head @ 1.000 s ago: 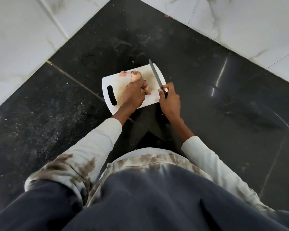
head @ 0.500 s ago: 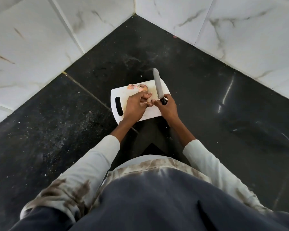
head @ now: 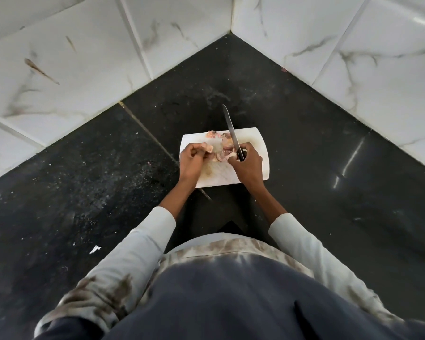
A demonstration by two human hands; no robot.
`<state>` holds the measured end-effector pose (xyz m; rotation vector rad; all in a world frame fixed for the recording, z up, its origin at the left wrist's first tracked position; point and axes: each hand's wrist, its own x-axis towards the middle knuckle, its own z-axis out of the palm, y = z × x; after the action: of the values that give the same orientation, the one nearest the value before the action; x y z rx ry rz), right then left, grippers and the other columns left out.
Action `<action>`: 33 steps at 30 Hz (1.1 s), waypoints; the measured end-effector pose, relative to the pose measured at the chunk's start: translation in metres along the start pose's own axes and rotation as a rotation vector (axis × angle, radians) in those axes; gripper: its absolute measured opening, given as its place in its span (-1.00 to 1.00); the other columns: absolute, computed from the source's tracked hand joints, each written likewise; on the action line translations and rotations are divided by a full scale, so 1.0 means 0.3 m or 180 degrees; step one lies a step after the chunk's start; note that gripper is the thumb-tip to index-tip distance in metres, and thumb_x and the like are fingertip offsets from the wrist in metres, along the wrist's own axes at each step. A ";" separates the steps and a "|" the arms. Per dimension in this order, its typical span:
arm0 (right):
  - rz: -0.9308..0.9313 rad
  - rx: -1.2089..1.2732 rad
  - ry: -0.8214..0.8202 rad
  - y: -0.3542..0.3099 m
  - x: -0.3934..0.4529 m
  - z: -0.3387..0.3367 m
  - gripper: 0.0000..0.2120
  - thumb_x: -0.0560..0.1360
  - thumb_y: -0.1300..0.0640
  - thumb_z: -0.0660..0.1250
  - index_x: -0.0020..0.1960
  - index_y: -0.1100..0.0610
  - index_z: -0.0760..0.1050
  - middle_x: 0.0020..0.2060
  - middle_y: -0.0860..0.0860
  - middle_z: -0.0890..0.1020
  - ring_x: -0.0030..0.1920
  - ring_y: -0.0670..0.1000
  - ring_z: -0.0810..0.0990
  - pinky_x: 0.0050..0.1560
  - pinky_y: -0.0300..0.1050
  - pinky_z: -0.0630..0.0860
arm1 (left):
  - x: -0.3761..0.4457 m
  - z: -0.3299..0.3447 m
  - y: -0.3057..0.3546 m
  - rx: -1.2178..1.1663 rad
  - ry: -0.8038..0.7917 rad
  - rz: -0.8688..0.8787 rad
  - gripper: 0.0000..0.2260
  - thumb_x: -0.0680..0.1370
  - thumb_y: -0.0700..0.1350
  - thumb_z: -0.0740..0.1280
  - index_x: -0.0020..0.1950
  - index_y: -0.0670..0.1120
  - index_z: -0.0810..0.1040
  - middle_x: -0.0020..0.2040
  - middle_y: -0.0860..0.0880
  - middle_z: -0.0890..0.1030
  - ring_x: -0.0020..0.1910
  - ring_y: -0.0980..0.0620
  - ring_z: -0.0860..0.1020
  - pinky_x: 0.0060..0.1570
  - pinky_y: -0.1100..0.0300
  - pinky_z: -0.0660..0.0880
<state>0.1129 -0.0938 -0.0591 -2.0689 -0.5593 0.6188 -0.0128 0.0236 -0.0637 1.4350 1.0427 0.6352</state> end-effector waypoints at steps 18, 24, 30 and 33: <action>-0.0159 0.0048 -0.0317 0.016 -0.031 0.000 -0.58 0.51 0.10 0.58 0.30 0.07 0.54 0.21 -0.01 0.70 0.19 0.01 0.65 0.26 -0.09 0.53 | 0.024 -0.010 0.010 0.1778 -0.0290 0.0758 -0.78 0.62 -0.18 0.46 0.26 -0.09 0.63 0.22 0.00 0.67 0.18 0.03 0.62 0.26 0.07 0.58; -0.0152 0.0168 -0.0199 0.021 -0.028 -0.003 -0.67 0.52 0.15 0.55 0.24 0.03 0.56 0.18 -0.08 0.70 0.17 -0.04 0.63 0.19 -0.18 0.49 | 0.040 -0.025 0.020 0.1906 -0.0047 0.0645 -0.77 0.66 -0.16 0.37 0.31 -0.09 0.61 0.31 -0.03 0.61 0.20 -0.02 0.63 0.22 0.00 0.60; 0.0122 0.0294 0.0238 0.030 -0.011 -0.044 -0.69 0.58 0.08 0.48 0.29 0.04 0.55 0.13 -0.12 0.64 0.09 -0.09 0.59 -0.04 -0.32 0.47 | 0.057 -0.045 0.014 0.2169 -0.0160 0.0581 -0.78 0.69 -0.17 0.33 0.30 -0.12 0.65 0.33 -0.07 0.59 0.37 -0.07 0.52 0.40 -0.04 0.48; 0.0280 0.0443 0.0368 0.036 0.000 -0.059 -0.72 0.58 0.13 0.47 0.27 0.05 0.54 0.03 -0.21 0.60 0.02 -0.13 0.60 -0.03 -0.29 0.47 | 0.058 -0.038 0.022 0.2230 -0.0148 0.0601 -0.77 0.69 -0.16 0.30 0.30 -0.11 0.65 0.35 -0.07 0.58 0.39 -0.10 0.50 0.42 -0.16 0.44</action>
<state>0.1255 -0.1102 -0.0597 -1.9910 -0.3505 0.5685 -0.0133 0.0450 -0.0590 2.1639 1.1585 0.3720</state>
